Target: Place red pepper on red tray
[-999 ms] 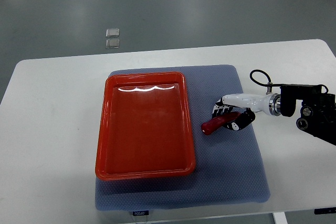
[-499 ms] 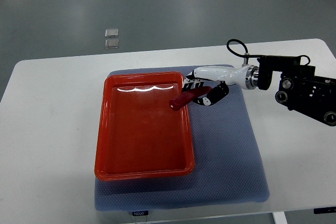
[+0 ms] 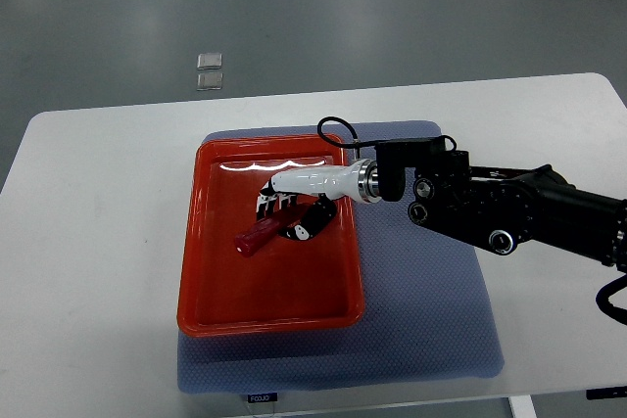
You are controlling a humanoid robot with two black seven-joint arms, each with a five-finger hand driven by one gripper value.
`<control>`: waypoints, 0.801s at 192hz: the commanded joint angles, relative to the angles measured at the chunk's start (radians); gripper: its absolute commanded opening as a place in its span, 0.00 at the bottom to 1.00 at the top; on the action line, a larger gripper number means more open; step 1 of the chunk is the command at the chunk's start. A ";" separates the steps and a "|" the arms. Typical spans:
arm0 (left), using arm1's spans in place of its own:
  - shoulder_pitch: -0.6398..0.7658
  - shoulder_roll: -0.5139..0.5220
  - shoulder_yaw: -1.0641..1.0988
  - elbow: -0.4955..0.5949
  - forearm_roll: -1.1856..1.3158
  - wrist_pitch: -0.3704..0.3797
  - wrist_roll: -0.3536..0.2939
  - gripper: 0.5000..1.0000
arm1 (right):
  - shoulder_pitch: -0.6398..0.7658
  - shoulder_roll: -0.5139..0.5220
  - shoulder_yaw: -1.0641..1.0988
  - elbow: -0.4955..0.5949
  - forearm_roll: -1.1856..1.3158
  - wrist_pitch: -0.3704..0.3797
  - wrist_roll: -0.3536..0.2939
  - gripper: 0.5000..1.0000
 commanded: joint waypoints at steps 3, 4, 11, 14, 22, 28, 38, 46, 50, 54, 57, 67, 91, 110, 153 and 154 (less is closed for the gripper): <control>-0.001 0.000 0.000 -0.001 0.000 0.000 0.000 1.00 | -0.001 0.005 -0.019 -0.003 -0.003 0.002 -0.002 0.10; 0.001 0.000 0.000 0.001 0.000 0.000 0.000 1.00 | -0.001 0.005 -0.019 -0.003 -0.003 0.003 -0.002 0.12; 0.001 0.000 0.000 -0.001 0.000 0.000 0.000 1.00 | -0.001 0.005 -0.020 -0.003 -0.003 0.005 -0.002 0.16; -0.001 0.000 0.000 -0.001 0.000 0.000 0.000 1.00 | -0.002 0.003 -0.022 -0.003 -0.003 0.005 -0.002 0.19; -0.001 0.000 0.000 0.001 -0.001 0.000 0.000 1.00 | -0.002 0.000 -0.022 -0.001 -0.003 0.005 -0.002 0.25; -0.001 0.000 0.000 -0.001 0.000 0.000 0.000 1.00 | -0.002 -0.003 -0.020 -0.001 -0.003 0.005 -0.002 0.34; -0.001 0.000 0.000 -0.001 0.000 0.000 0.000 1.00 | -0.004 -0.009 -0.019 -0.001 -0.001 0.005 -0.002 0.48; 0.001 0.000 0.000 0.001 0.000 0.000 0.000 1.00 | -0.004 -0.014 -0.016 -0.001 0.002 0.002 0.000 0.61; -0.001 0.000 0.000 0.001 -0.001 0.000 0.000 1.00 | -0.004 -0.018 -0.016 0.000 0.004 0.000 -0.002 0.65; -0.001 0.000 0.000 0.001 0.000 0.000 0.000 1.00 | -0.004 -0.024 -0.014 0.002 0.005 0.000 0.000 0.69; -0.001 0.000 0.000 0.001 0.000 0.000 0.000 1.00 | -0.004 -0.031 -0.013 0.003 0.008 0.000 0.000 0.73; -0.001 0.000 0.000 0.001 0.000 0.000 0.000 1.00 | -0.004 -0.044 -0.006 0.008 0.014 0.000 0.000 0.77; 0.001 0.000 0.000 -0.001 0.000 0.000 0.000 1.00 | -0.002 -0.081 0.007 0.010 0.019 0.000 0.003 0.80; 0.001 0.000 0.000 -0.001 0.000 0.000 0.000 1.00 | -0.002 -0.115 0.072 0.014 0.060 0.011 0.003 0.80; -0.001 0.000 0.000 -0.001 0.000 0.000 0.000 1.00 | -0.002 -0.209 0.151 0.014 0.381 0.077 -0.028 0.81; -0.001 0.000 0.000 -0.001 0.000 0.000 0.000 1.00 | -0.002 -0.209 0.152 0.014 0.381 0.077 -0.028 0.81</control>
